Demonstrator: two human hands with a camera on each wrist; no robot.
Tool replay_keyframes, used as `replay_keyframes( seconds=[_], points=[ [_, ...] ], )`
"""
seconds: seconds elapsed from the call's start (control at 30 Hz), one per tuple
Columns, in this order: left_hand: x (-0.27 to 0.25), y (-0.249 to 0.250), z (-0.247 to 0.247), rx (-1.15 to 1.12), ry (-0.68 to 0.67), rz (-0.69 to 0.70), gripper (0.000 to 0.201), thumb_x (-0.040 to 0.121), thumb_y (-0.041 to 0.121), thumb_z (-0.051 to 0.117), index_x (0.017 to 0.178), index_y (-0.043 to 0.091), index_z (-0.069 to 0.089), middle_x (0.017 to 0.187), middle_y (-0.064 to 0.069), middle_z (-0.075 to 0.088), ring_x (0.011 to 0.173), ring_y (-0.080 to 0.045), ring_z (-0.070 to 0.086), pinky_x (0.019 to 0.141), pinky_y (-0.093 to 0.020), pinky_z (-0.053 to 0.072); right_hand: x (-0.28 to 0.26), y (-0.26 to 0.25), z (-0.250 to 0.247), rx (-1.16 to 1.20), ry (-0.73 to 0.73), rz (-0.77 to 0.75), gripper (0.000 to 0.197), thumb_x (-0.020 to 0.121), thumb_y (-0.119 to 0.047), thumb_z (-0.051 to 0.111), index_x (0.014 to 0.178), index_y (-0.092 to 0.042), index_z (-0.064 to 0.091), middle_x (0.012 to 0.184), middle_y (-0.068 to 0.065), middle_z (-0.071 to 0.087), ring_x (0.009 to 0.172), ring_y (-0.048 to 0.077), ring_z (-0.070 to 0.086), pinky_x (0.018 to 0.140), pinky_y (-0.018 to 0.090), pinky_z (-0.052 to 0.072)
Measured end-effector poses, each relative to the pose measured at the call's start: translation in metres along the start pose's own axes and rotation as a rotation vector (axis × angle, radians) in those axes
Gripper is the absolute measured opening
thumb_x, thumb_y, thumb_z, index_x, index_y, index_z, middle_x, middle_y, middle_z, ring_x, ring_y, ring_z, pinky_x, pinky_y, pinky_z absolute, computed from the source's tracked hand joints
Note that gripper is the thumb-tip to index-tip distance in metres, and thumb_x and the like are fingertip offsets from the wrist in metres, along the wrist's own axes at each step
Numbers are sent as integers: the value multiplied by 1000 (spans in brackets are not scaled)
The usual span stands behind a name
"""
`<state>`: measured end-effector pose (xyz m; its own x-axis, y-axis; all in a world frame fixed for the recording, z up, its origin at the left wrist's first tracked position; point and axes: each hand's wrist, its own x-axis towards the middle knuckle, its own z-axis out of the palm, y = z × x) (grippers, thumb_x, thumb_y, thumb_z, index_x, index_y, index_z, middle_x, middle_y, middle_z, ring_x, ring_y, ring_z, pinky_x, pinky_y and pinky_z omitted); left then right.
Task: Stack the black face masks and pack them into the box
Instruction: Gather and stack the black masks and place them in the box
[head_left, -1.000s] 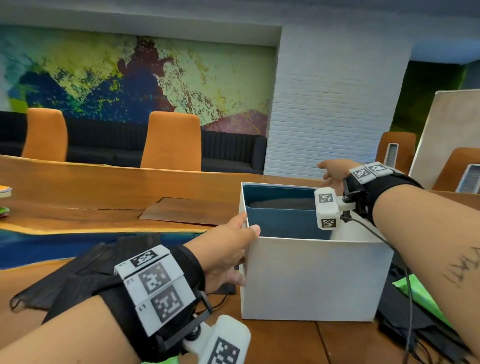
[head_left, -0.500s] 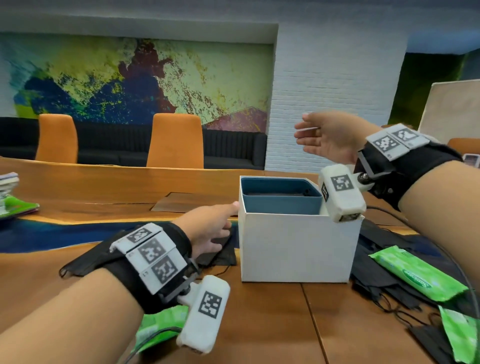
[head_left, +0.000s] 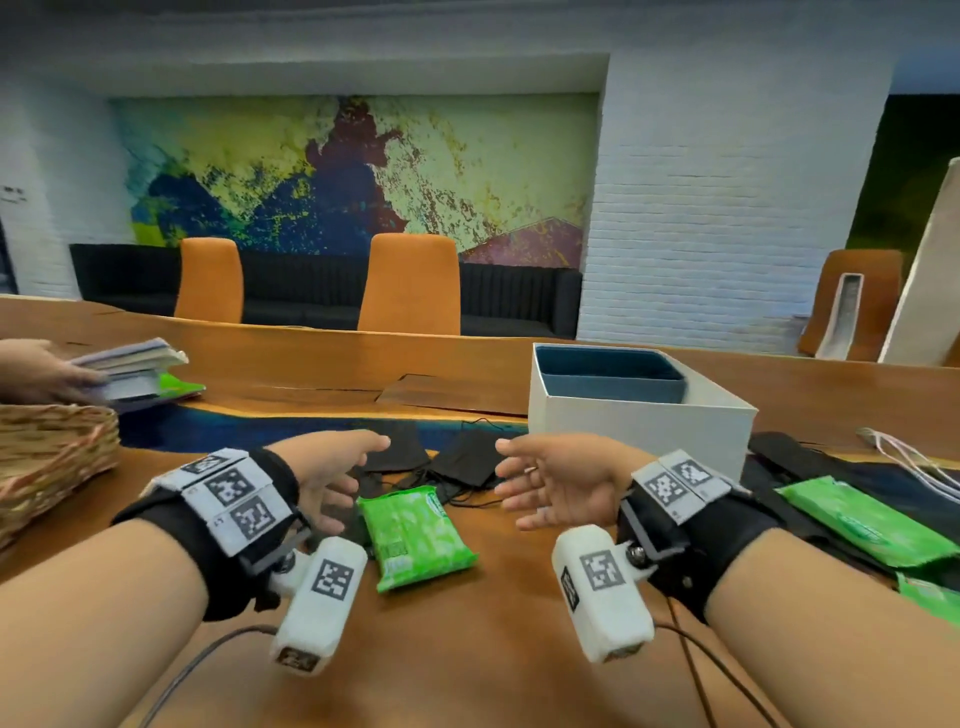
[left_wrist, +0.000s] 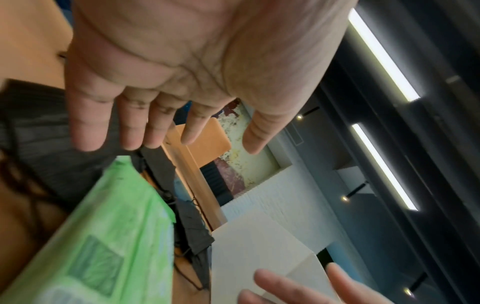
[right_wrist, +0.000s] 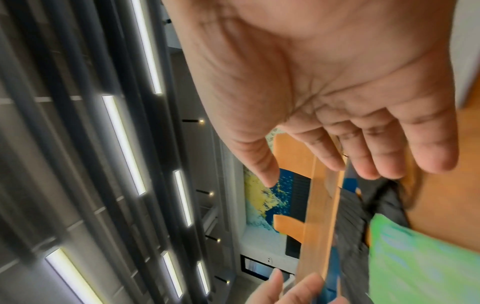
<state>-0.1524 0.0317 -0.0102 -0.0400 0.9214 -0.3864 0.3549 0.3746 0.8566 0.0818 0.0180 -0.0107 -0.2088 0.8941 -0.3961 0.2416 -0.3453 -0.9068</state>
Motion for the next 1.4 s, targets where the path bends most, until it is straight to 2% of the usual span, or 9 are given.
replay_keyframes(
  seconds=[0.2,0.37,0.57,0.73,0.87,0.93,1.03,1.23,1.4],
  points=[
    [4,-18,12,-93,-85,-90,61,94,35,55,143,7,32,131,-25,45,117,-38,49,94,-47,44,33,12,31,70,21,85,63,96,-38,51,144,-1,33,142,19,42,131,30,42,103,42,38],
    [13,-22,18,-135,-114,-136,52,94,33,56,133,4,39,132,-25,46,117,-37,51,98,-47,44,56,22,40,126,3,114,58,97,-34,49,142,0,35,104,11,61,94,20,61,74,30,50],
    [15,-17,22,-148,-172,-153,49,93,35,56,130,9,37,122,-25,50,100,-36,58,84,-41,50,73,30,32,43,44,111,54,92,-39,57,129,0,48,102,10,64,88,19,62,78,29,53],
    [13,-14,40,-134,-271,-124,37,93,35,55,118,8,46,122,-21,53,94,-31,61,79,-36,53,68,26,21,-128,114,189,31,89,-41,62,85,-12,55,63,-1,43,50,10,38,45,19,34],
    [10,-10,58,-91,-358,-37,35,97,29,49,124,6,50,109,-18,58,76,-25,62,73,-31,55,56,22,4,-305,222,129,38,89,-49,59,77,-13,55,56,-1,48,49,13,44,50,24,37],
    [9,-9,67,6,-367,1,37,97,29,50,124,5,49,110,-18,56,76,-25,62,75,-32,55,43,23,-3,-456,249,106,40,89,-51,58,96,-11,61,75,4,61,72,20,61,69,34,51],
    [12,-10,67,246,-251,106,39,95,35,52,123,8,47,99,-10,54,76,-19,58,68,-28,53,27,27,-11,-625,309,103,54,91,-48,56,120,-3,56,110,14,64,105,29,62,93,41,50],
    [31,-6,11,715,128,165,44,96,44,45,124,12,54,103,-6,60,98,-24,61,82,-31,51,21,31,-20,-785,340,157,36,91,-48,55,77,-15,52,74,2,53,56,15,49,46,23,39],
    [39,-1,-13,452,157,28,53,93,40,52,133,7,45,120,-15,56,105,-30,56,86,-36,47,24,31,-23,-551,232,280,29,92,-32,61,76,-12,50,63,3,48,31,10,39,35,13,31]
  ],
)
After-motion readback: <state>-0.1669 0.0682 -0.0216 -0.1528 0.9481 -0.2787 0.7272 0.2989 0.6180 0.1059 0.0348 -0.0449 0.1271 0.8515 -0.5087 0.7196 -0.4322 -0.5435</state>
